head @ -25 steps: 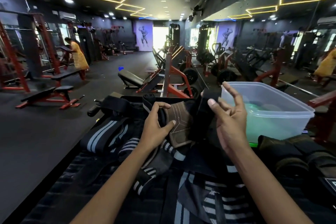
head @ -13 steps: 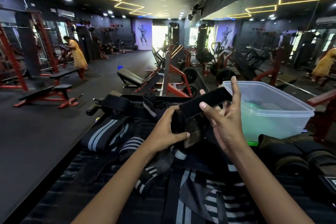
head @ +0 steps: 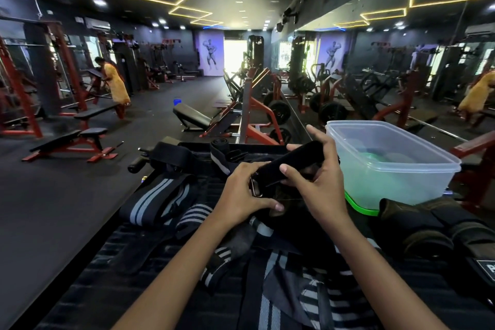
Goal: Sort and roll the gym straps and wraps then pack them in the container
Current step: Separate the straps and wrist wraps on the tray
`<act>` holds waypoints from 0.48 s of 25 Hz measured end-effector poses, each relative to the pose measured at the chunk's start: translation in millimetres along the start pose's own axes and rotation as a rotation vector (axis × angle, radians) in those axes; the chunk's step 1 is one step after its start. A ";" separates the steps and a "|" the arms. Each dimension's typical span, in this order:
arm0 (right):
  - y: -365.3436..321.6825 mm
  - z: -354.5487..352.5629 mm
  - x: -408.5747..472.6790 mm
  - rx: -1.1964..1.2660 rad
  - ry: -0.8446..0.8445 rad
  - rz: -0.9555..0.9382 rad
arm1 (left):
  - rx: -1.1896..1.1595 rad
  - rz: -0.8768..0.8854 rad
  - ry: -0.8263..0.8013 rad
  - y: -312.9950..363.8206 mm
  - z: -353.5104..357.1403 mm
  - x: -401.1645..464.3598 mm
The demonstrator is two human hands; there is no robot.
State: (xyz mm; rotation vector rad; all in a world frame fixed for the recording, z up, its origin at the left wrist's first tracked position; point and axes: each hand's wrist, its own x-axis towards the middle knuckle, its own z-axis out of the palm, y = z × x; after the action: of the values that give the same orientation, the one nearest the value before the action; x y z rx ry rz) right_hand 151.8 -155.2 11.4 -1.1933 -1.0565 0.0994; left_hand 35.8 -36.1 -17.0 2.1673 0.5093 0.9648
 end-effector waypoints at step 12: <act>5.4 8.0 -10.0 -0.532 -0.045 -0.207 | -0.034 -0.163 -0.035 7.3 0.5 0.6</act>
State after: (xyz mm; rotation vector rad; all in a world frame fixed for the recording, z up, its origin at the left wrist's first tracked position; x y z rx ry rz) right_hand 143.1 -152.9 0.8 -1.5492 -1.2842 -0.3376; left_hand 37.1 -40.9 -11.6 2.0737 0.6372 0.8397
